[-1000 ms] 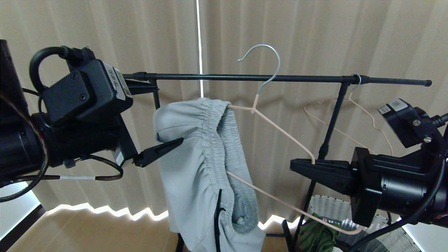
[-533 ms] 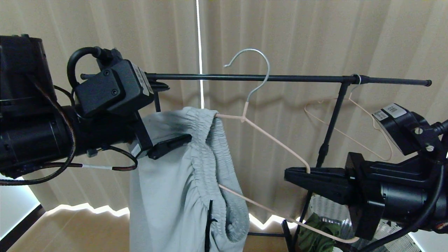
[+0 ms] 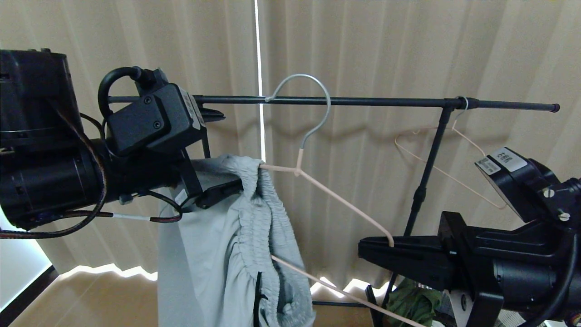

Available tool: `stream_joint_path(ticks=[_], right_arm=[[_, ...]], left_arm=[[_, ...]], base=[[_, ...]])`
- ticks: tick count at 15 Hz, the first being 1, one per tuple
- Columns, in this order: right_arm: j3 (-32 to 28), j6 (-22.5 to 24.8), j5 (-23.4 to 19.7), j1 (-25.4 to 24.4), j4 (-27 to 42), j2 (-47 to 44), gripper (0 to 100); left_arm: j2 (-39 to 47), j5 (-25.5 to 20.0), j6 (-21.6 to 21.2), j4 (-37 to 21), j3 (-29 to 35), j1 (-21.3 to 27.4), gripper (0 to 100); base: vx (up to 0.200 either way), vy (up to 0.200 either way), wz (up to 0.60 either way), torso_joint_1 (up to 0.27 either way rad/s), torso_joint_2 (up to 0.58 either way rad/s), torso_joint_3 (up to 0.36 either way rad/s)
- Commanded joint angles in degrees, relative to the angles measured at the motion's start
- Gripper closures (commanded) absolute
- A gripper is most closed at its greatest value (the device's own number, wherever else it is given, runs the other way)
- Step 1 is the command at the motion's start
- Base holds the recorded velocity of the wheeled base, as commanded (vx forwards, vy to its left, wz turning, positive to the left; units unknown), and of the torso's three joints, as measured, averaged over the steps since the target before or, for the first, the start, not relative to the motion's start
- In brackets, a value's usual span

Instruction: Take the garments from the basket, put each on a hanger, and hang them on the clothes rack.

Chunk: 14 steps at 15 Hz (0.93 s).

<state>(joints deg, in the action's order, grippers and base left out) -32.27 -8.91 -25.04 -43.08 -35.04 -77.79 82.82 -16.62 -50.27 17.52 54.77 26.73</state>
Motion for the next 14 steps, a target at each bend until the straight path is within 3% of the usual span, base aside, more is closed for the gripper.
stream_joint_path(ticks=[1,2,13,14], right_arm=[[0.28,0.03,-0.10,-0.51,-0.03,-0.08,100],[0.28,0.03,-0.10,-0.51,-0.03,0.00,100],[0.36,0.21,0.17,0.63,-0.03,0.00,100],[0.63,0.21,0.17,1.16,-0.12,0.00,0]], left_arm=[[0.06,-0.17,0.00,0.06,-0.10,-0.02,0],[0.06,-0.17,0.00,0.06,-0.28,-0.02,100],[-0.21,0.09,0.53,0.68,-1.60,-0.28,100],[-0.12,0.18,0.62,1.64,-1.69,-0.37,100]], base=[[0.000,0.000,0.00,0.000,0.00,0.000],[0.000,0.000,0.00,0.000,0.00,0.000],[0.000,0.000,0.00,0.000,0.00,0.000],[0.000,0.000,0.00,0.000,0.00,0.000]])
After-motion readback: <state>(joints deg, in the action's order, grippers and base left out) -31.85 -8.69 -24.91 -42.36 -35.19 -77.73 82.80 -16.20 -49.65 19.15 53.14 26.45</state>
